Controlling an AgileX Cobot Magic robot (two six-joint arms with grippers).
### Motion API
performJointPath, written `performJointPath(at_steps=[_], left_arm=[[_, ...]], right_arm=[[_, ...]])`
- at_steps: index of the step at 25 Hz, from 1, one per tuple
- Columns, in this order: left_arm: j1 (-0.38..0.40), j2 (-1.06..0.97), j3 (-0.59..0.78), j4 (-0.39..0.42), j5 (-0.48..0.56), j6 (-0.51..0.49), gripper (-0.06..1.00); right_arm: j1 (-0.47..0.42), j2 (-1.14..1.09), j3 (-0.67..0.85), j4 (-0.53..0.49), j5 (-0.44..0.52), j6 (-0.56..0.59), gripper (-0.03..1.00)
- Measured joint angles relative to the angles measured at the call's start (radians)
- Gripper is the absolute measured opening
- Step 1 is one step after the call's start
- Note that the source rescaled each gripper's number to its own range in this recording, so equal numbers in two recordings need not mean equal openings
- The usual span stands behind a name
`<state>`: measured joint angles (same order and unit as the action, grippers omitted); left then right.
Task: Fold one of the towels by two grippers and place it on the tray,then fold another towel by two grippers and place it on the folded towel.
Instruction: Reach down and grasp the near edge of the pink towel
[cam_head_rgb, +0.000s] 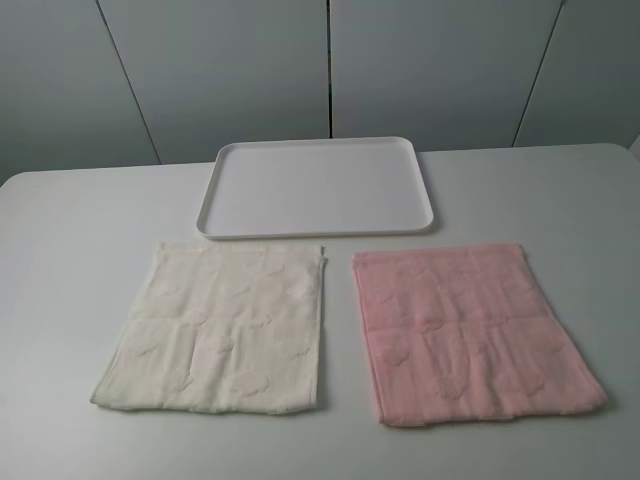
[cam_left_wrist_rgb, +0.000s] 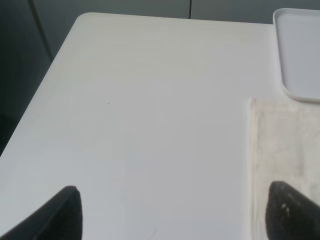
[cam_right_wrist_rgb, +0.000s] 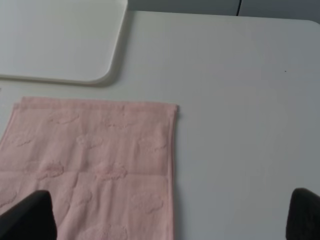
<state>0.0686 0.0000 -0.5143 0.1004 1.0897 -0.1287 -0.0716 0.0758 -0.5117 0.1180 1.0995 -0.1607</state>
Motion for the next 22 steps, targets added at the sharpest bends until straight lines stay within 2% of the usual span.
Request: performJointPath(at_steps=[22], left_arm=[[0.0, 0.0, 0.0, 0.0, 0.0, 0.0, 0.95]], right_arm=[[0.0, 0.0, 0.0, 0.0, 0.0, 0.0, 1.0]])
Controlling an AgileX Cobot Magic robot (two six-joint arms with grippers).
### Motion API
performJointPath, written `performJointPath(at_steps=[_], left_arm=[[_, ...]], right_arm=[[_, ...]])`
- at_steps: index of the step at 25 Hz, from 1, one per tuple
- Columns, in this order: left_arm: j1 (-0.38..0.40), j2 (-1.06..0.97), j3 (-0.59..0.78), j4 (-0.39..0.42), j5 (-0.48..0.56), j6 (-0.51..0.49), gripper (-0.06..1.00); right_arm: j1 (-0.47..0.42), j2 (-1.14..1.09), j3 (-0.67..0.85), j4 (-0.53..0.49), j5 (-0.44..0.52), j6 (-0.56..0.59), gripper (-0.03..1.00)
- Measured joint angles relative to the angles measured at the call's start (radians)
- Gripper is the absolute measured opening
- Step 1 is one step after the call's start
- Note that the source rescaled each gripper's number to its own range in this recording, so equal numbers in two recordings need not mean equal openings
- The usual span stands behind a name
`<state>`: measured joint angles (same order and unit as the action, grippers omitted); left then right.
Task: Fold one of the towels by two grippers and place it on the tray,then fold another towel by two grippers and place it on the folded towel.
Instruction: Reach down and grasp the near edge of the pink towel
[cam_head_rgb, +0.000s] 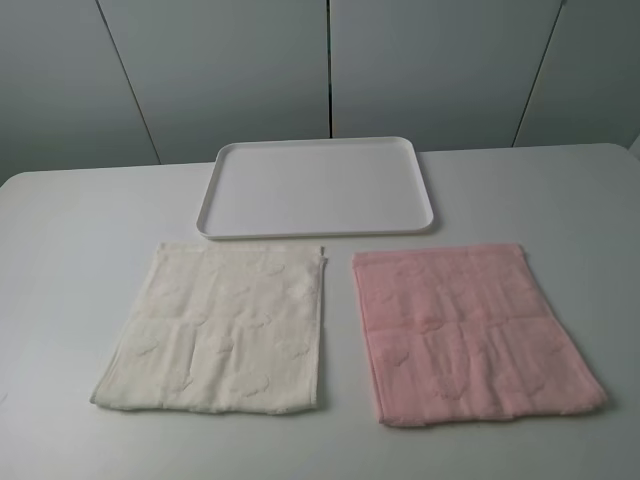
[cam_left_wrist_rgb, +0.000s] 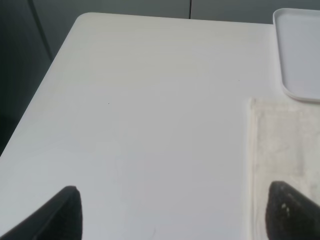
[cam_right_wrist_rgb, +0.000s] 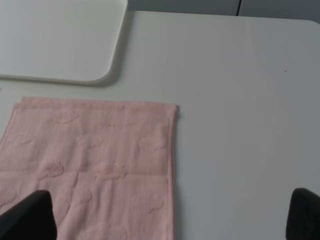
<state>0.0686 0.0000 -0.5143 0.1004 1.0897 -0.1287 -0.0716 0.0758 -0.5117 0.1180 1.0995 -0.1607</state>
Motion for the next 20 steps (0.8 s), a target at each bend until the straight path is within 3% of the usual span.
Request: performJointPath(at_steps=[20], left_arm=[[0.0, 0.0, 0.0, -0.025, 0.0, 0.023, 0.95]], right_arm=[[0.0, 0.0, 0.0, 0.0, 0.0, -0.002, 1.0]])
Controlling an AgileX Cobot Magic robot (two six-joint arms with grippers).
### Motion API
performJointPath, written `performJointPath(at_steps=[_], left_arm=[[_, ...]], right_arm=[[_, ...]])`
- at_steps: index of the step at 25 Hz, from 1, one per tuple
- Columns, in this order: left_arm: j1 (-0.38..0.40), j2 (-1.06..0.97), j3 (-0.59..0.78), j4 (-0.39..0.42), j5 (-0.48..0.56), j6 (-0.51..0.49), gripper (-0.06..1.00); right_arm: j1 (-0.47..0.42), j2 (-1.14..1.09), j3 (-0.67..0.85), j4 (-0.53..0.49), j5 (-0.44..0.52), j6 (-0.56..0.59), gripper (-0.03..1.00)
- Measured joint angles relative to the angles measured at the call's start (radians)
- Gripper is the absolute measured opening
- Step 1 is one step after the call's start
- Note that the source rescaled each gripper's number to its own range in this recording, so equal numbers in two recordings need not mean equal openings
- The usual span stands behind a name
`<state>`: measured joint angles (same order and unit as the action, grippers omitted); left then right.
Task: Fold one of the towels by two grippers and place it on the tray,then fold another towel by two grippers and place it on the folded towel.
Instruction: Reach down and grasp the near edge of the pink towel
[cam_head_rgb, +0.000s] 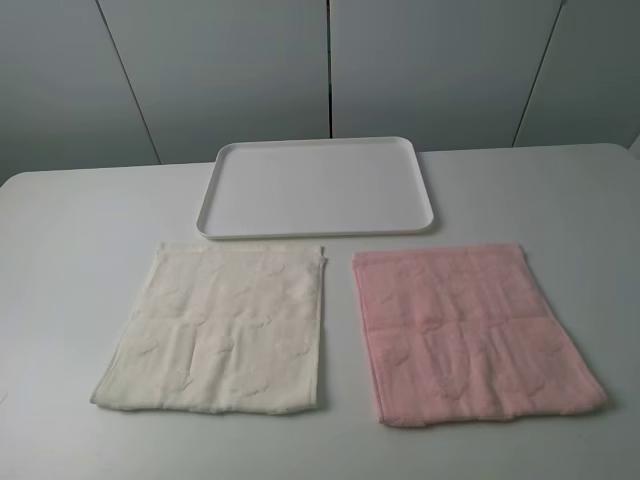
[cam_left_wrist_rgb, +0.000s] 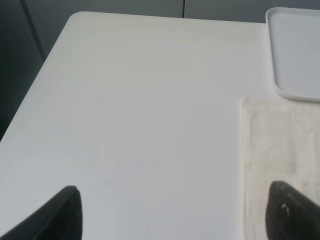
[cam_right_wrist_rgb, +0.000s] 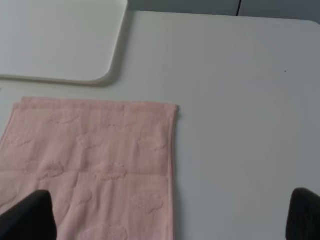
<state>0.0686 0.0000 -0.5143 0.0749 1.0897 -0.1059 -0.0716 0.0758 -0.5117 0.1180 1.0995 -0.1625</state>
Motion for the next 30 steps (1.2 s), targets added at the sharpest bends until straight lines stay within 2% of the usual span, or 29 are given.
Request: performJointPath(at_steps=[4, 21, 26, 30], left_arm=[[0.0, 0.0, 0.0, -0.029, 0.0, 0.032, 0.95], [0.0, 0.0, 0.0, -0.039, 0.0, 0.04, 0.95], [0.0, 0.005, 0.0, -0.065, -0.002, 0.084, 0.95], [0.0, 0.115, -0.033, -0.097, 0.006, 0.131, 0.95]], right_arm=[[0.0, 0.0, 0.0, 0.0, 0.0, 0.0, 1.0], [0.0, 0.0, 0.0, 0.0, 0.0, 0.002, 1.0], [0.0, 0.0, 0.0, 0.0, 0.0, 0.014, 1.0], [0.0, 0.04, -0.053, 0.02, 0.005, 0.048, 1.0]])
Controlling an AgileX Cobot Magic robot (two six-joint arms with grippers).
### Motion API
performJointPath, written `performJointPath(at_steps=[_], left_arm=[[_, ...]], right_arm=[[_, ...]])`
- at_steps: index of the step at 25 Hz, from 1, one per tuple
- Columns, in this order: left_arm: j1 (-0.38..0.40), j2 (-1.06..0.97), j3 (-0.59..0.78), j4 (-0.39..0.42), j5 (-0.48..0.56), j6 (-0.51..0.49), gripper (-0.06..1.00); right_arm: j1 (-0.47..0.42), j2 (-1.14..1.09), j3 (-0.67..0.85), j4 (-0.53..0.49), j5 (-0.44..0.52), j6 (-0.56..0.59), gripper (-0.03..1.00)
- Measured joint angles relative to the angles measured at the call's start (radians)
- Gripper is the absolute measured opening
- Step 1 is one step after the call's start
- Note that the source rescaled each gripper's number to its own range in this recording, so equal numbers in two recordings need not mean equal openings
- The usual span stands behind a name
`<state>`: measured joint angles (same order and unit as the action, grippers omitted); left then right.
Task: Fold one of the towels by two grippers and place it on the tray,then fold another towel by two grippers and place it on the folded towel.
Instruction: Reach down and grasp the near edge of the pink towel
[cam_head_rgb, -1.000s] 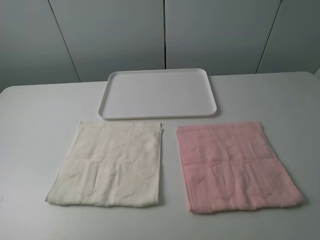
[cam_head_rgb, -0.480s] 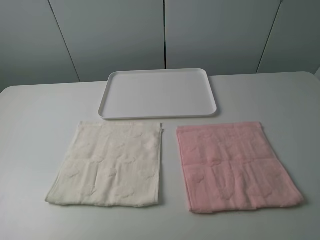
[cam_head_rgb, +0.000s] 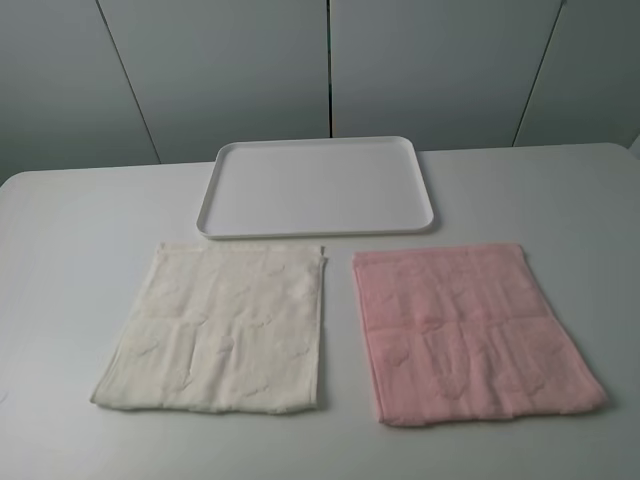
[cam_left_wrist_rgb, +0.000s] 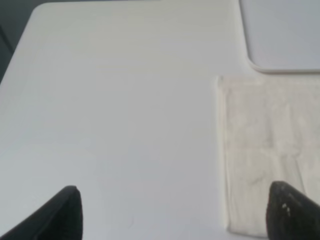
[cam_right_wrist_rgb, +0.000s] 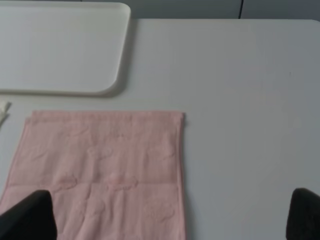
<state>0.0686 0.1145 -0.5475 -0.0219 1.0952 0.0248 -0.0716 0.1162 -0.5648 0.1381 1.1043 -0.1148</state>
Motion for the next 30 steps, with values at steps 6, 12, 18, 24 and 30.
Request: performJointPath(at_steps=[6, 12, 18, 24, 30], left_arm=[[0.0, 0.315, -0.114, -0.113, -0.098, 0.141, 0.95], [0.0, 0.699, -0.244, -0.379, -0.139, 0.403, 0.95], [-0.04, 0.993, -0.365, -0.492, -0.093, 0.558, 0.95], [-0.321, 1.127, -0.393, -0.475, -0.186, 0.562, 0.95], [-0.633, 1.262, -0.421, -0.42, -0.301, 0.517, 0.95]], right_arm=[[0.0, 0.255, -0.137, 0.014, -0.033, -0.005, 1.0], [0.0, 0.566, -0.277, 0.13, -0.099, -0.116, 1.0], [0.0, 0.805, -0.393, 0.215, -0.084, -0.249, 1.0], [0.037, 0.923, -0.407, 0.195, -0.076, -0.283, 1.0], [0.041, 0.937, -0.407, 0.193, -0.015, -0.29, 1.0]])
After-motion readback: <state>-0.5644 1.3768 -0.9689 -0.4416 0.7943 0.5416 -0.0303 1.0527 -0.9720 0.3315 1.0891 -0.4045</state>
